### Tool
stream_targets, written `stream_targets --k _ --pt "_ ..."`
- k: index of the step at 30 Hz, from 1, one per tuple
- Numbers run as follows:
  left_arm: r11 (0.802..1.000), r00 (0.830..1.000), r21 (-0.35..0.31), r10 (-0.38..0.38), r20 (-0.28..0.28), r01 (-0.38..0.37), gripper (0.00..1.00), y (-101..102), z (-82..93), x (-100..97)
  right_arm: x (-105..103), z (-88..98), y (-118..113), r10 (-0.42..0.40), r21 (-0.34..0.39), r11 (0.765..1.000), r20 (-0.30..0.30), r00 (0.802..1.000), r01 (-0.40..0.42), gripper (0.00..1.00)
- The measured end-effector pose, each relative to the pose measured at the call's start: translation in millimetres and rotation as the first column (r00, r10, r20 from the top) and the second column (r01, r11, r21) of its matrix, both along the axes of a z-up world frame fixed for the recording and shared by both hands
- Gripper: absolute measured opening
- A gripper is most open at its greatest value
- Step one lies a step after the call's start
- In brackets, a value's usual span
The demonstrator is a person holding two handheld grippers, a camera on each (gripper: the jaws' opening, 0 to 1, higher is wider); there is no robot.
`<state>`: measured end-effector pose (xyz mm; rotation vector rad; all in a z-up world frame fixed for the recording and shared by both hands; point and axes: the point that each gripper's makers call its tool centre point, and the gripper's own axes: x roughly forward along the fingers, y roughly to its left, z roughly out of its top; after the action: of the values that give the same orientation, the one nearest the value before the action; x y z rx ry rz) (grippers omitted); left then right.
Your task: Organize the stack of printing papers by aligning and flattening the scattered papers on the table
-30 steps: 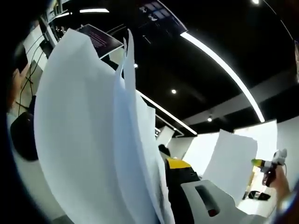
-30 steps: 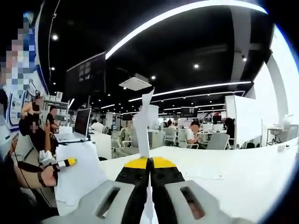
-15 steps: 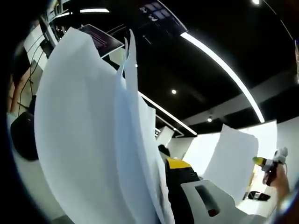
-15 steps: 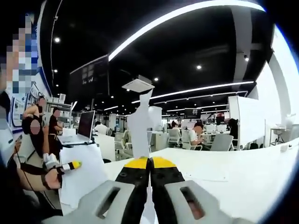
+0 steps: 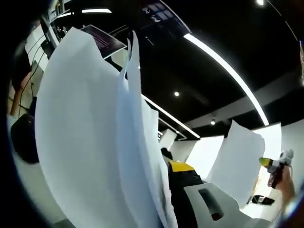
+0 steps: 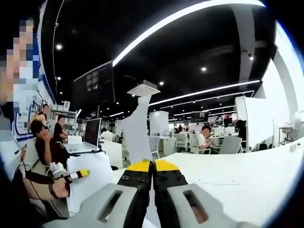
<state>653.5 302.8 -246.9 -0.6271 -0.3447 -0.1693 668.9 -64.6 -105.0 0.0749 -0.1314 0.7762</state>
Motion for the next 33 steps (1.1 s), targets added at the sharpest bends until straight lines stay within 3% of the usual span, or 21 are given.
stream_targets --k 8,12,16,33 --pt "1.0 1.0 -0.001 -0.001 0.001 0.001 0.11 -0.5 0.1 -0.5 -6.2 2.1 5.2 0.025 0.006 1.0 -0.007 1.0 -0.025 0.0" --pt "1.0 1.0 -0.001 -0.002 0.0 0.002 0.11 -0.7 -0.1 -0.4 -17.7 8.3 14.7 0.118 0.057 0.992 -0.032 0.992 -0.116 0.0" --pt "1.0 1.0 -0.006 -0.004 -0.001 0.004 0.11 -0.5 -0.4 -0.1 -16.7 4.0 16.8 0.08 -0.008 0.997 -0.024 0.996 -0.08 0.0" --pt "1.0 1.0 -0.004 -0.006 0.0 0.006 0.11 -0.5 -0.7 1.1 -27.8 8.6 26.3 0.16 0.007 0.987 -0.04 0.986 -0.16 0.0"
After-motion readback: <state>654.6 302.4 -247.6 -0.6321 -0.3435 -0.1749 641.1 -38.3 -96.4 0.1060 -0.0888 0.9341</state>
